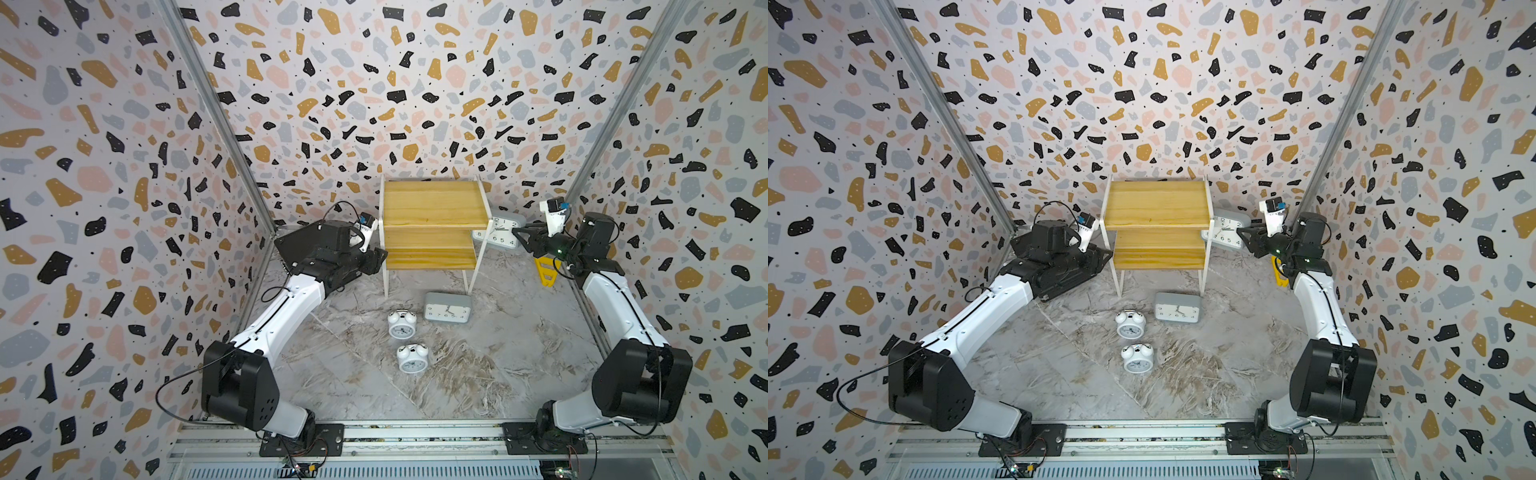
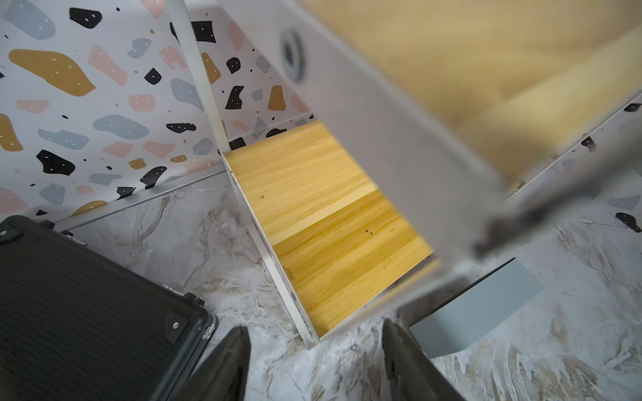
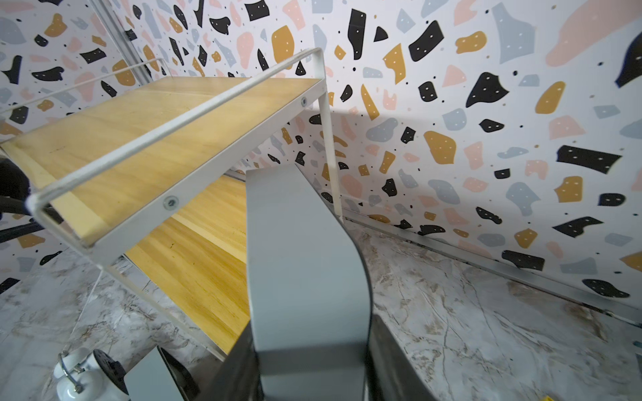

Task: Place the alarm clocks on the shelf by style
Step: Place the alarm on the shelf.

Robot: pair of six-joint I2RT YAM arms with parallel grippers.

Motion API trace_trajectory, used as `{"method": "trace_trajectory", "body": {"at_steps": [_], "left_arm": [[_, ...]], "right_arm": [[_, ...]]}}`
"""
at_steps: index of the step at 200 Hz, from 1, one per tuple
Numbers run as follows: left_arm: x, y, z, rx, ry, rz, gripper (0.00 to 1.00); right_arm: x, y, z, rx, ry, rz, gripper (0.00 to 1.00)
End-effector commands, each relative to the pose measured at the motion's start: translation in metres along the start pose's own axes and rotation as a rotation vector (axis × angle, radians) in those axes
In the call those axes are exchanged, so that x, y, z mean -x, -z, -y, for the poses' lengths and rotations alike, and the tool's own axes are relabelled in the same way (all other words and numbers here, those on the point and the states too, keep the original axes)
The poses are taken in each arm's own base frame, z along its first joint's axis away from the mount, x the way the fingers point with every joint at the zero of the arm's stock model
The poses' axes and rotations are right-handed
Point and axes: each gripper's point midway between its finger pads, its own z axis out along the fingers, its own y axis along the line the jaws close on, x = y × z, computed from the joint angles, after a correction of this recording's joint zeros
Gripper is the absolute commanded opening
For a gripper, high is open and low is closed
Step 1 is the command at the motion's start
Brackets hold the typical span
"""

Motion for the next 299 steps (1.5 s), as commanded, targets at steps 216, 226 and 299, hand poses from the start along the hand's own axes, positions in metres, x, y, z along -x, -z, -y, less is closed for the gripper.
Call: {"method": "trace_trajectory", "body": {"at_steps": [216,226,299], "left_arm": [[0.015,-0.005,-0.016,0.037,-0.055,0.038,0.38],[0.015,-0.005,-0.016,0.037,-0.055,0.037,0.38],[0.015,-0.005,-0.016,0.037,-0.060,0.035,0.38]], "right_arm": [[0.001,-0.068,-0.049,0.446,0.205,0.144,0.11],[-0.001,-0.070,-0.050,0.448,0.204,0.143,0.11],[-0.011,-0.081,-0.057,0.514,0.182,0.132,0.12]]}}
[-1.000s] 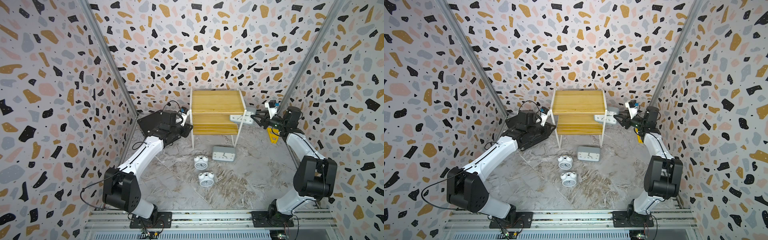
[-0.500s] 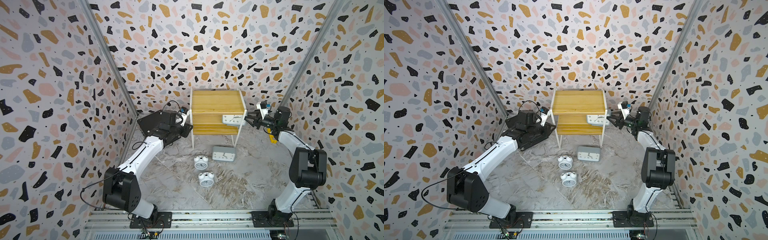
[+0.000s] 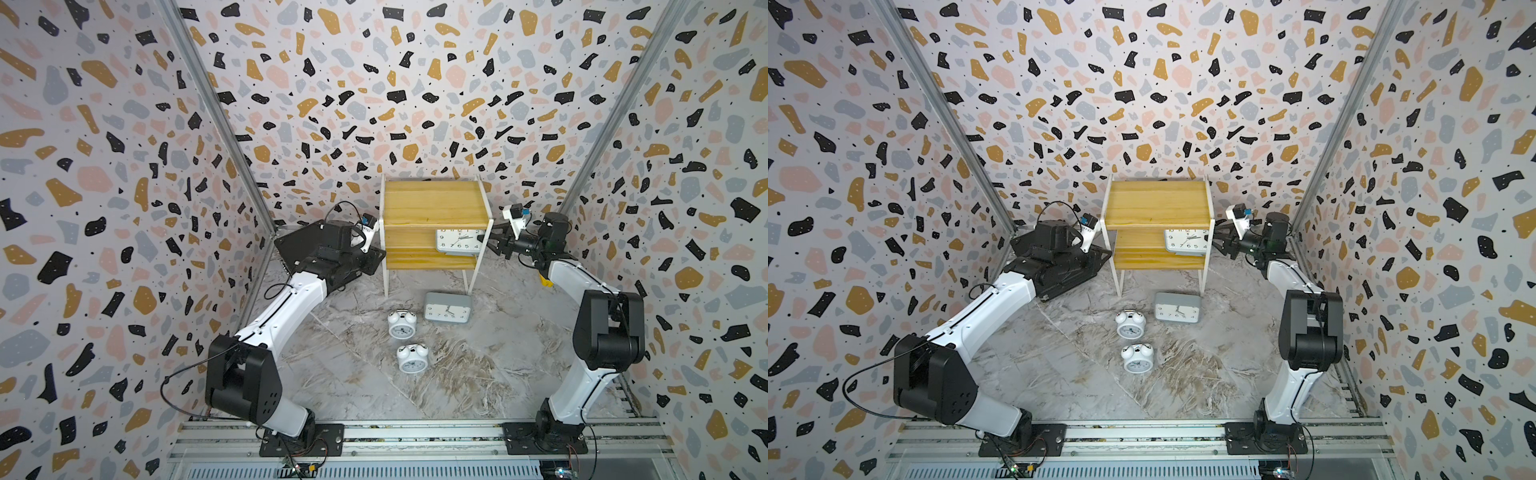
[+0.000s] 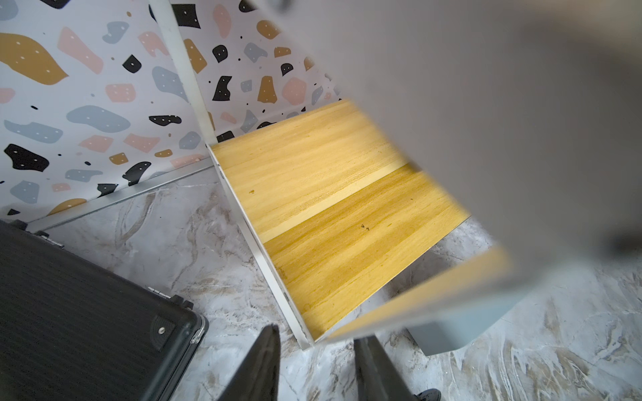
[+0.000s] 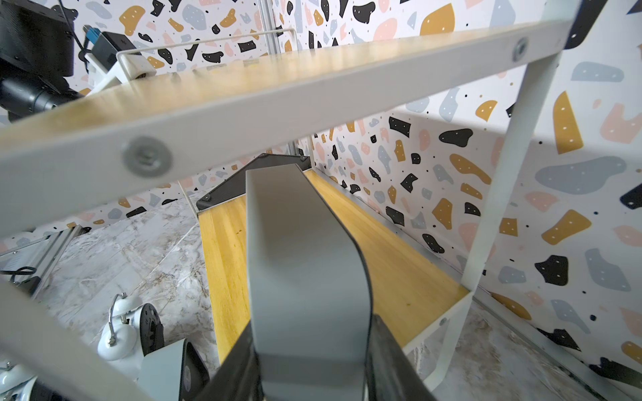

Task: Place the alarm clocks on the shelf by style
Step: Place the alarm on the shelf.

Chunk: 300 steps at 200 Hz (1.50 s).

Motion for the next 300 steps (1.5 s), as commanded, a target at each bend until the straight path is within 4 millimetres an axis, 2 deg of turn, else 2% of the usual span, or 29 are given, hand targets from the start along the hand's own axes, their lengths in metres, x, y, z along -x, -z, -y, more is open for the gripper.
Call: {"method": "trace_trajectory", "body": {"at_steps": [1,69,146,162,182,206,243,281,300], "left_arm": [[0.020,0.002,-0.012,0.050,-0.062,0.051,0.38],[0.019,0.002,-0.012,0.047,-0.065,0.047,0.38],[0.017,0.000,-0.011,0.039,-0.065,0.044,0.38],[0.018,0.001,-0.011,0.038,-0.065,0.043,0.38],[0.017,0.002,-0.011,0.039,-0.067,0.041,0.38],[0.017,0.002,-0.010,0.038,-0.072,0.039,0.38],[0.015,0.002,-0.010,0.038,-0.069,0.036,0.38],[0.017,0.004,-0.010,0.039,-0.072,0.039,0.38],[0.017,0.004,-0.010,0.040,-0.072,0.039,0.38]], "right_arm": [[0.027,-0.003,-0.009,0.057,0.085,0.043,0.12],[0.018,-0.011,-0.010,0.093,0.053,0.042,0.16],[0.007,-0.014,-0.010,0.114,0.015,0.027,0.29],[0.006,-0.014,-0.008,0.101,0.012,0.024,0.36],[0.006,-0.013,-0.007,0.086,0.021,0.018,0.51],[0.010,-0.012,-0.008,0.069,0.037,0.014,0.60],[0.021,-0.005,-0.010,0.049,0.059,0.023,0.70],[0.038,0.018,-0.008,0.001,0.077,0.067,0.70],[0.037,0.027,-0.007,-0.011,0.072,0.071,0.70]]}}
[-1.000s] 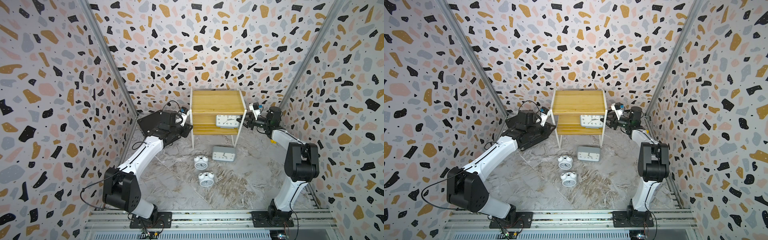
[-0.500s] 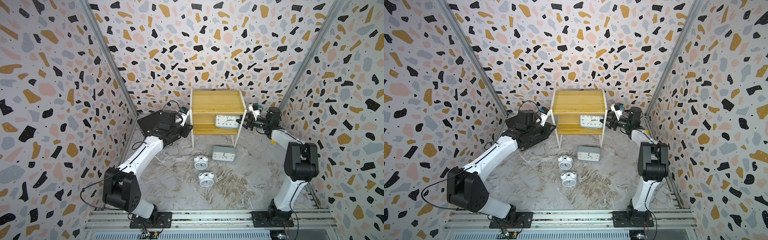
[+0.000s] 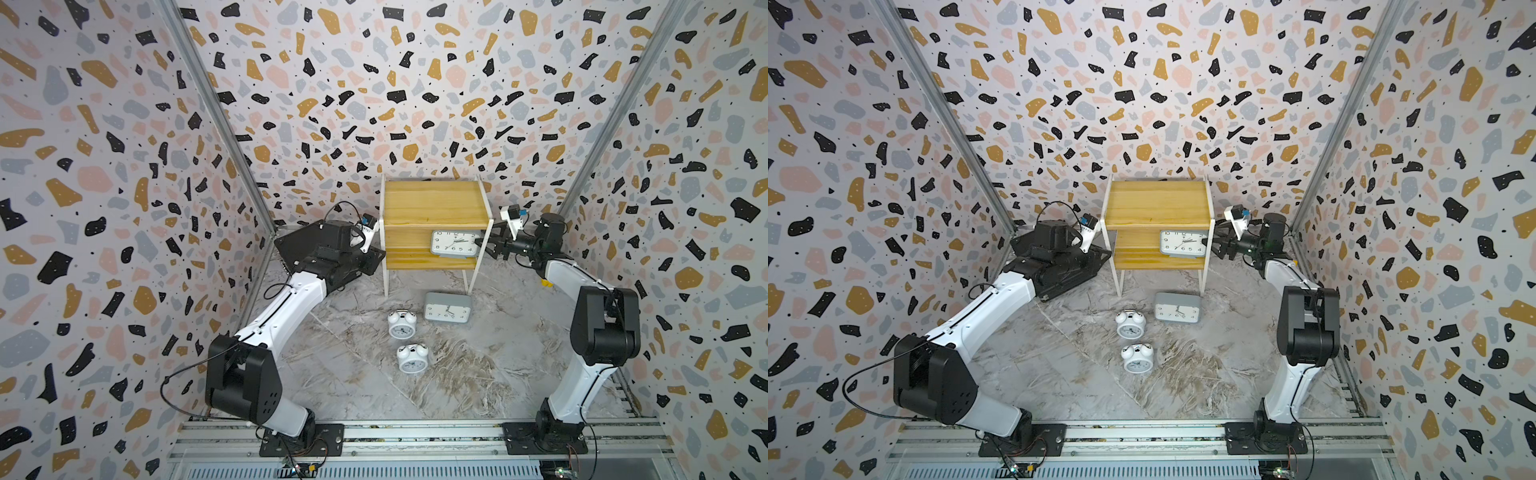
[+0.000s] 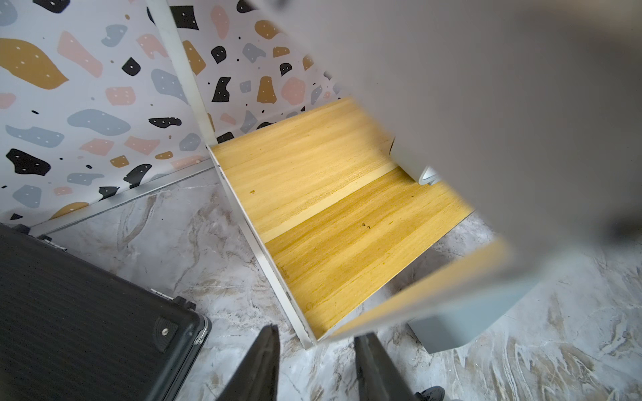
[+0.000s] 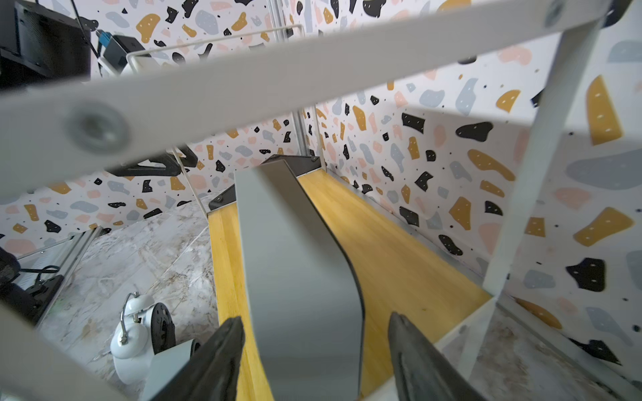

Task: Place the alarm clocks on the shelf by style
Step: Place the alarm on the shelf.

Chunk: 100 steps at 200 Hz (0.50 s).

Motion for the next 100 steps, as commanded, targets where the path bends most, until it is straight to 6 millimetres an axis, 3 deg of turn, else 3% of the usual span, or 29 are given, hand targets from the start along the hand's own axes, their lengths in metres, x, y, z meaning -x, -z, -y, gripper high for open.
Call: {"method": "trace_trajectory", "body": {"at_steps": [1,29,71,100], "left_arm": [[0.017,0.004,-0.009,0.043,-0.055,0.041,0.38],[0.017,0.003,-0.009,0.039,-0.053,0.043,0.38],[0.017,0.002,-0.009,0.037,-0.050,0.044,0.38],[0.018,0.003,-0.009,0.038,-0.051,0.046,0.39]], "right_arm": [[0.036,0.020,-0.011,-0.021,0.083,0.050,0.70],[0.027,0.020,-0.013,-0.011,0.061,0.028,0.66],[0.012,0.016,-0.009,-0.027,0.024,0.012,0.29],[0.004,0.008,-0.008,-0.019,0.004,-0.002,0.22]]}}
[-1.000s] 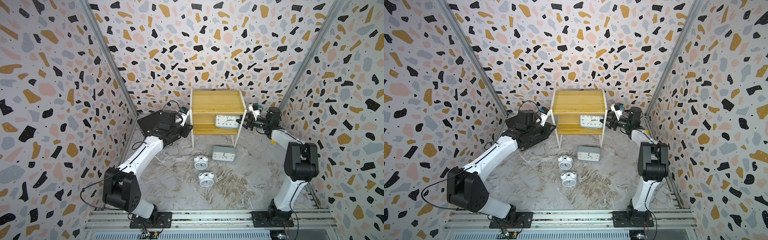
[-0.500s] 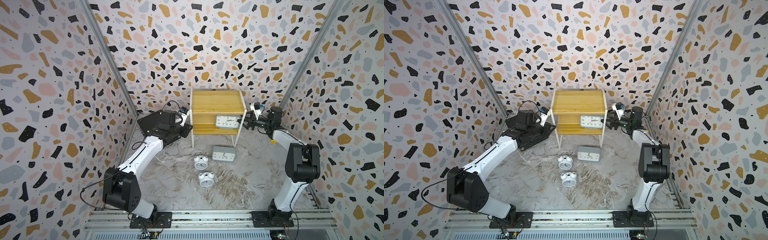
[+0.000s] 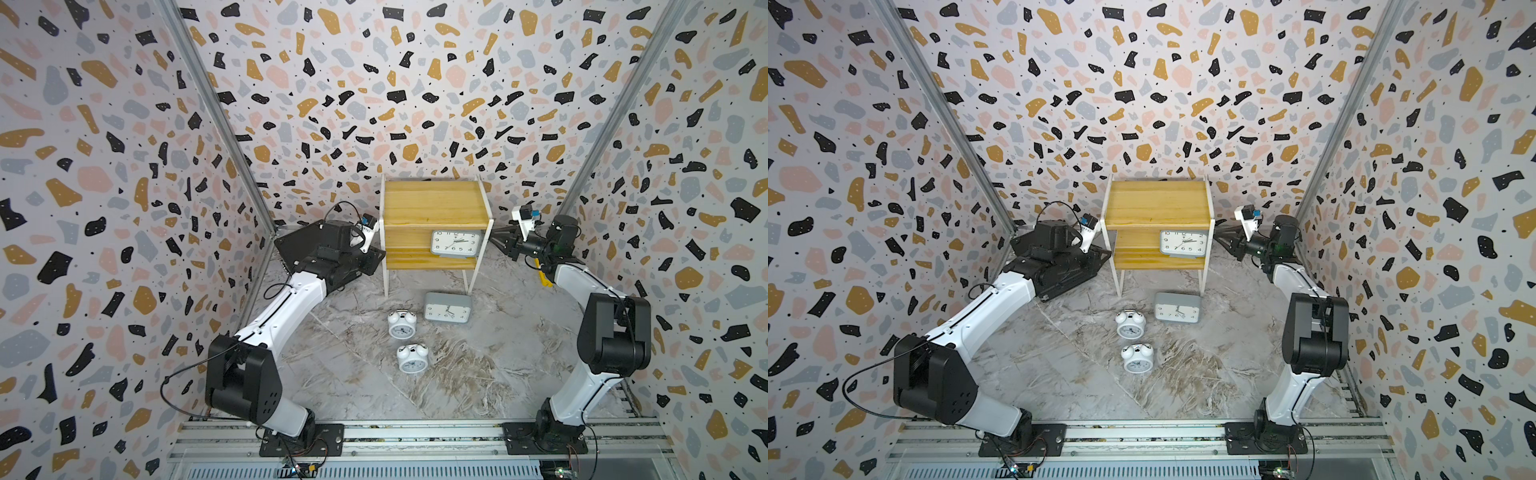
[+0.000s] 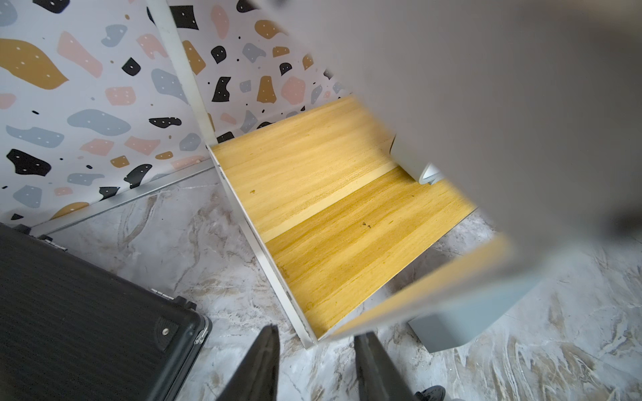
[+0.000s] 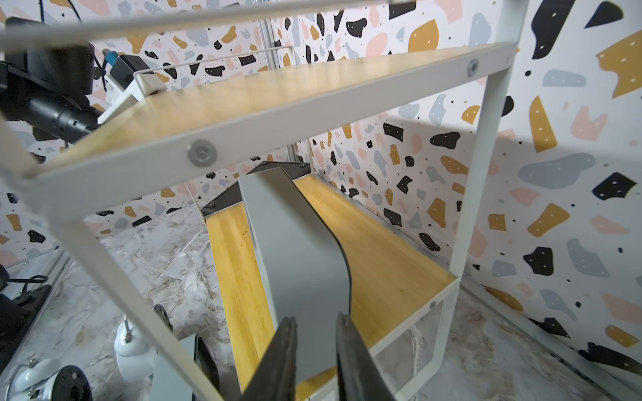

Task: Place the alarm clocks on the shelf by style
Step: Place the alarm on the shelf.

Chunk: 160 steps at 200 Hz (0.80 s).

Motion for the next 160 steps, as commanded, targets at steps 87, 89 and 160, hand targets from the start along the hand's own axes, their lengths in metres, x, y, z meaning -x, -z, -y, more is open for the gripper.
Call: {"method": "trace_trajectory", "body": {"at_steps": [87,89,160], "left_arm": [[0.017,0.003,-0.009,0.040,-0.049,0.041,0.39],[0.016,0.003,-0.009,0.039,-0.049,0.041,0.39],[0.023,0.015,-0.008,0.055,-0.061,0.048,0.47]], "right_arm": [[-0.006,-0.021,0.001,0.011,-0.013,-0.025,0.25],[-0.006,-0.021,0.000,0.012,-0.013,-0.025,0.25],[0.009,0.000,0.017,-0.151,0.007,-0.024,0.56]]}}
